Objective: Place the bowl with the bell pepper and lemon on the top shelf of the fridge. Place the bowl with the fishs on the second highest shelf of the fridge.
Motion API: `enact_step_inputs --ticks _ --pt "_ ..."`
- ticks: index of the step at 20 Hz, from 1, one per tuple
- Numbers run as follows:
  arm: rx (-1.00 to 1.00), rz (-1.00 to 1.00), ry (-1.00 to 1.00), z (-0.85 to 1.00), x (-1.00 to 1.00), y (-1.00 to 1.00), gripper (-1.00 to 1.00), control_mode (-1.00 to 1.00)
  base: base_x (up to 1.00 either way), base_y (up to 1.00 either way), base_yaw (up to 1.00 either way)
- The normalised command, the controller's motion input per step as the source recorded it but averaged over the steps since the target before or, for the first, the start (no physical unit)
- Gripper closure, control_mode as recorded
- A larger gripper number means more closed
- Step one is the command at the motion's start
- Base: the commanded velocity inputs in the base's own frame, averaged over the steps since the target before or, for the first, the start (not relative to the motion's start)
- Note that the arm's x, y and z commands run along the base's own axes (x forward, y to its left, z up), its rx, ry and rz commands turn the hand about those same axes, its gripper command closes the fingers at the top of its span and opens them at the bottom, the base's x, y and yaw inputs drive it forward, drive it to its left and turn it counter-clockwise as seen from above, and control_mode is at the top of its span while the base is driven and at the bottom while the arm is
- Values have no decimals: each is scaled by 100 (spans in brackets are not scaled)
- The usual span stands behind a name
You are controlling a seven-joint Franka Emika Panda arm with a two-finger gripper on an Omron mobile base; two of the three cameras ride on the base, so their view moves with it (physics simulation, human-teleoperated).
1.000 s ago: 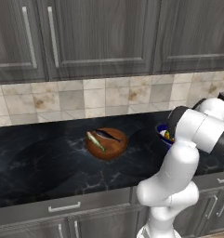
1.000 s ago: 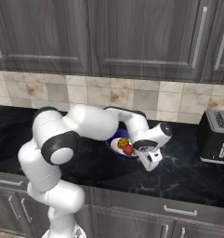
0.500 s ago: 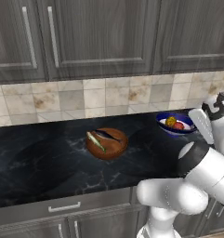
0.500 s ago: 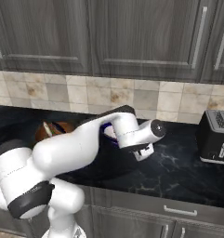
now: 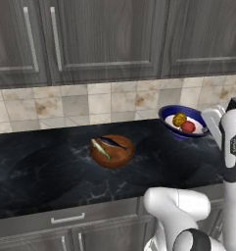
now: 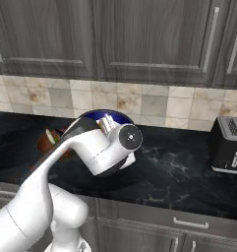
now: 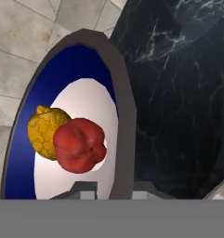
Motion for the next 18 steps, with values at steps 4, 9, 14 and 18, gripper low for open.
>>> enact_step_inputs --ticks 4,9,14,18 --pt "0 1 5 95 -94 79 100 -100 0 0 0" --pt "-3 6 10 35 -31 99 100 -100 0 0 0" --pt "0 0 0 0 0 8 100 -100 0 0 0" --pt "0 0 0 0 -12 0 100 100 -10 0 0"
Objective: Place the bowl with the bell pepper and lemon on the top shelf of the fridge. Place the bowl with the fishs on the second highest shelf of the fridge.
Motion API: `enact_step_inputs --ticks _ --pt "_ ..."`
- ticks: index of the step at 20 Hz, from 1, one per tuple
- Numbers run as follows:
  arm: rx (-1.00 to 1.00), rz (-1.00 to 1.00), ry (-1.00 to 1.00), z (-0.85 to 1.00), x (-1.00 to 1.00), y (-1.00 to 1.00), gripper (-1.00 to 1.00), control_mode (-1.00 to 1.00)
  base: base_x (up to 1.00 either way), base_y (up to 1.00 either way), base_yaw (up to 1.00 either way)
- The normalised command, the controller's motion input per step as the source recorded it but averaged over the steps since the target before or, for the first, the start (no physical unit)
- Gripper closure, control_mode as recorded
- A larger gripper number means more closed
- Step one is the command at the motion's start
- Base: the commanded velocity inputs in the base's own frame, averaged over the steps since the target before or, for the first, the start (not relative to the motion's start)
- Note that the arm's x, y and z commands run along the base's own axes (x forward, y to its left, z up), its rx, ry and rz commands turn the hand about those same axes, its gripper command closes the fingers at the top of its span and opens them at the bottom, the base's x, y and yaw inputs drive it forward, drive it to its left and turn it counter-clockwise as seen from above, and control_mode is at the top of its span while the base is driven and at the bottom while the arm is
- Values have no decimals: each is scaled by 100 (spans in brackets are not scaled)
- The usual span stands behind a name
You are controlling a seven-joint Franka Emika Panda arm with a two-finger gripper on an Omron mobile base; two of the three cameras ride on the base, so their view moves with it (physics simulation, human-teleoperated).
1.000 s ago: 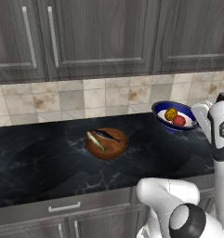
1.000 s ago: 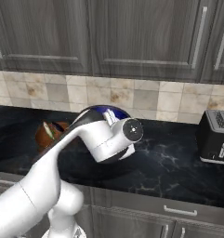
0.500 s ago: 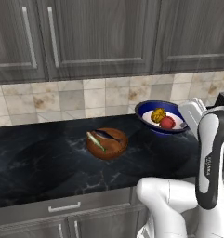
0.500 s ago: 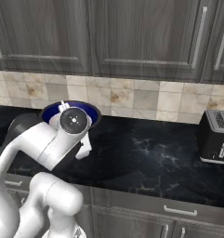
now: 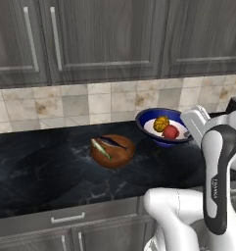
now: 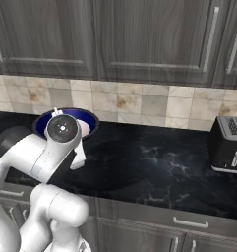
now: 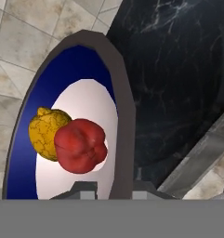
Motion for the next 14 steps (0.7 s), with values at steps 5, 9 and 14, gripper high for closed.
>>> enact_step_inputs --ticks 5,9,14 --pt "0 0 0 0 0 0 100 100 -44 0 0" --pt "0 0 0 0 0 0 100 100 -53 -1 0" --pt "0 0 0 0 0 0 100 100 -58 0 0"
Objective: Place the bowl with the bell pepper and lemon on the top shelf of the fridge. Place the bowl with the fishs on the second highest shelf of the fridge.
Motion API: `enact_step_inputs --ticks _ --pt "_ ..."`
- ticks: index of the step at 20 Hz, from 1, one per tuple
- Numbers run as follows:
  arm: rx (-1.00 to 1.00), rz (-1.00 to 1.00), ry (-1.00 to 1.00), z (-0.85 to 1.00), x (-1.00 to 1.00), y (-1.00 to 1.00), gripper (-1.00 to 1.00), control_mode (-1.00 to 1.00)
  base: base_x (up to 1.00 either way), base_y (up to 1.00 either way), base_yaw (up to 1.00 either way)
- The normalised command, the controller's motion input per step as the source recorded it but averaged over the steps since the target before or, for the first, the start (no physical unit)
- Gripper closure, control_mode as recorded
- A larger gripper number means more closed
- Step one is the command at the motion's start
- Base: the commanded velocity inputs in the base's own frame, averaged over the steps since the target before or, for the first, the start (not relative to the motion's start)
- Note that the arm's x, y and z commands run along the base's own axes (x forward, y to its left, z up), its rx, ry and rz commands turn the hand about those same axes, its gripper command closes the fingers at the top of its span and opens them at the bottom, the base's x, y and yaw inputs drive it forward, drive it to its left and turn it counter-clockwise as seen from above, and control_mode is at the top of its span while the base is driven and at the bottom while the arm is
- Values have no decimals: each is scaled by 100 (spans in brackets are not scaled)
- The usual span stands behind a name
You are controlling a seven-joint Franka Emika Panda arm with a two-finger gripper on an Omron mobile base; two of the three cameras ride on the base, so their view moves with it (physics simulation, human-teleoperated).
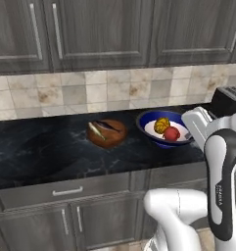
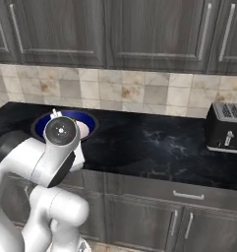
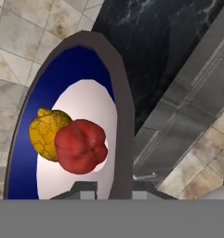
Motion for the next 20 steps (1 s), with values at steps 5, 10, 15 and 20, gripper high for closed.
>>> enact_step_inputs --ticks 5,10,15,20 --pt "0 0 0 0 0 0 100 100 -44 -3 -7" --pt "0 0 0 0 0 0 100 100 -31 -15 -57" --pt "0 0 0 0 0 0 100 100 -50 -15 -71" --pt "0 0 0 0 0 0 100 100 -41 -23 -72"
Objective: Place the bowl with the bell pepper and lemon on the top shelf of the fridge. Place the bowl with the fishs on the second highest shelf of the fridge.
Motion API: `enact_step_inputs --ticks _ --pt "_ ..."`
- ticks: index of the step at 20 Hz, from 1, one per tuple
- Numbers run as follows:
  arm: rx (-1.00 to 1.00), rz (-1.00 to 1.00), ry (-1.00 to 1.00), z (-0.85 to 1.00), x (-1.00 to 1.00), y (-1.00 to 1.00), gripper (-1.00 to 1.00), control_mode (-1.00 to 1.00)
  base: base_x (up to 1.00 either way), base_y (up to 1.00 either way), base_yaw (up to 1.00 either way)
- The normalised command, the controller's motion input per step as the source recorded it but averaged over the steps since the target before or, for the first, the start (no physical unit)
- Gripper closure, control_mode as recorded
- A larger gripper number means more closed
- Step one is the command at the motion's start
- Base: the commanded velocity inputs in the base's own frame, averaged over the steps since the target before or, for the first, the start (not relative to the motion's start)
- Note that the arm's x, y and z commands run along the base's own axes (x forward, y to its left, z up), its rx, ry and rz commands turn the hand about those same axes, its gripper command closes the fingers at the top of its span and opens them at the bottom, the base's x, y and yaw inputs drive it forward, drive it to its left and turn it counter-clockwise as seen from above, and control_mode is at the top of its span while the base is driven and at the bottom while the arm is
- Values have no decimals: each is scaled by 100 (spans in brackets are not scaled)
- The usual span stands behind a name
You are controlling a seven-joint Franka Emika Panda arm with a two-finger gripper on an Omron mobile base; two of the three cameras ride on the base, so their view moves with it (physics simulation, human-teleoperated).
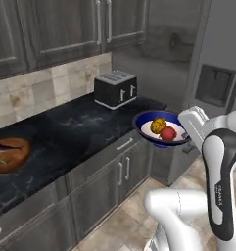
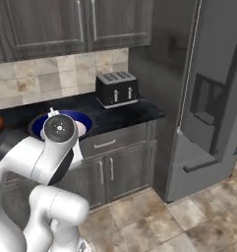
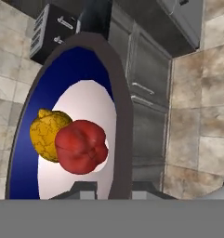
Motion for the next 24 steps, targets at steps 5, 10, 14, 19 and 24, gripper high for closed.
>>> enact_step_inputs --ticks 5,10,14,19,24 --pt "0 0 0 0 0 0 100 100 -2 -73 -70" --pt "0 0 0 0 0 0 100 100 12 -100 -57" --pt "0 0 0 0 0 0 100 100 67 -100 -39" --pt "0 0 0 0 0 0 100 100 100 -96 -20" --pt "0 0 0 0 0 0 100 100 100 -97 -6"
